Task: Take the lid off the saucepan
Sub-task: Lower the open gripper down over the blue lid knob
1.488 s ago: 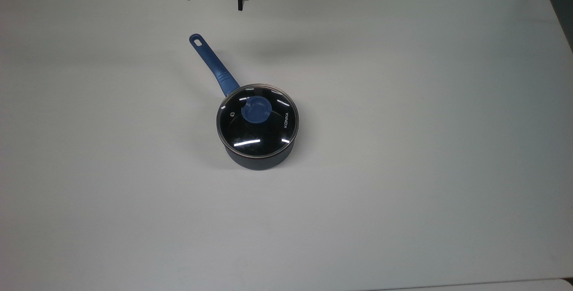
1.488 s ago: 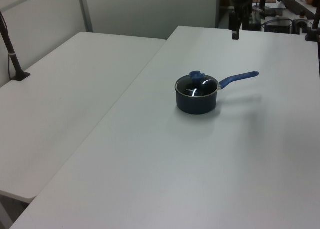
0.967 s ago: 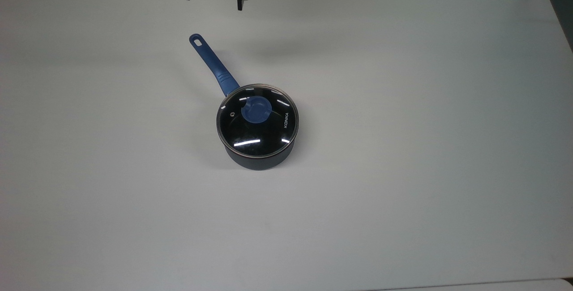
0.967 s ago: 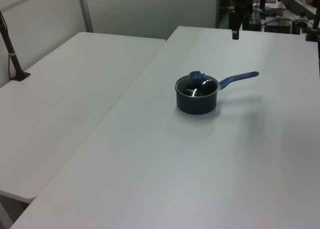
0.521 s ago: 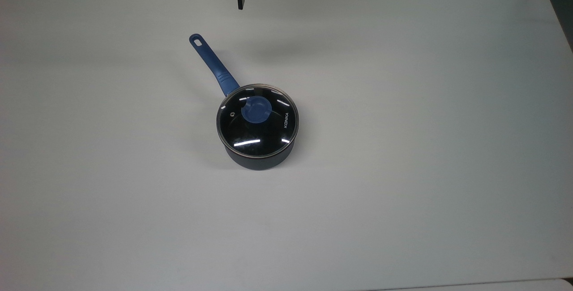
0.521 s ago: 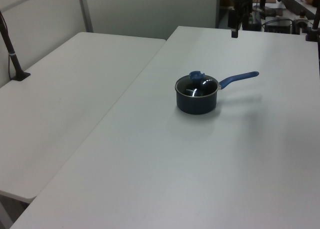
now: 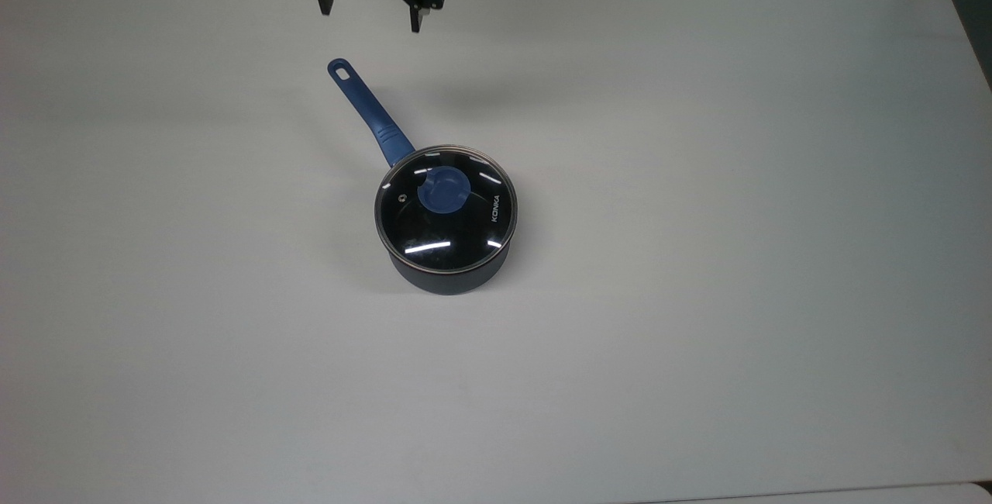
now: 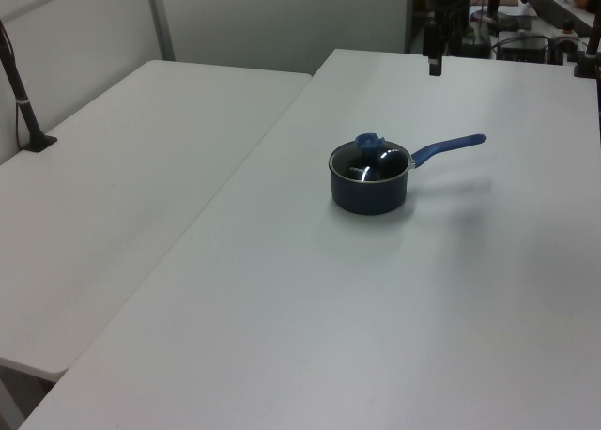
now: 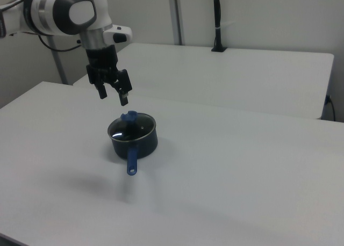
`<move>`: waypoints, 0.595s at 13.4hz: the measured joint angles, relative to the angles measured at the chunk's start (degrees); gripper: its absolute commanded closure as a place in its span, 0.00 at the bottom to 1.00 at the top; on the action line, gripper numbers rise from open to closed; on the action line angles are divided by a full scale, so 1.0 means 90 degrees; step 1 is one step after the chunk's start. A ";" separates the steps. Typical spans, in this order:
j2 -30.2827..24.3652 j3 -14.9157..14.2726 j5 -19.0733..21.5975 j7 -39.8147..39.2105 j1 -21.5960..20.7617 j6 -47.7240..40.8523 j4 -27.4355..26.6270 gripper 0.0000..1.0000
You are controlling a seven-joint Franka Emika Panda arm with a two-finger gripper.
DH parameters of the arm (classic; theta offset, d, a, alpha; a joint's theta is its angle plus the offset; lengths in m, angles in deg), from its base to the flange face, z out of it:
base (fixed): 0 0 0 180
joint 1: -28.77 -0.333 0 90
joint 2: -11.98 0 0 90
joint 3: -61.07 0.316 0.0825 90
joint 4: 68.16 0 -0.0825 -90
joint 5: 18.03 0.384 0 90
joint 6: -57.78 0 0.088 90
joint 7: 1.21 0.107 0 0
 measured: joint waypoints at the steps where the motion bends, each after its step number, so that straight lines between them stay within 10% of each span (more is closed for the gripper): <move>1: 0.0079 0.0000 0.0011 0.0031 0.0000 0.0075 0.0058 0.00; 8: 0.0934 0.0106 0.0122 0.1258 -0.0004 0.1282 0.0271 0.00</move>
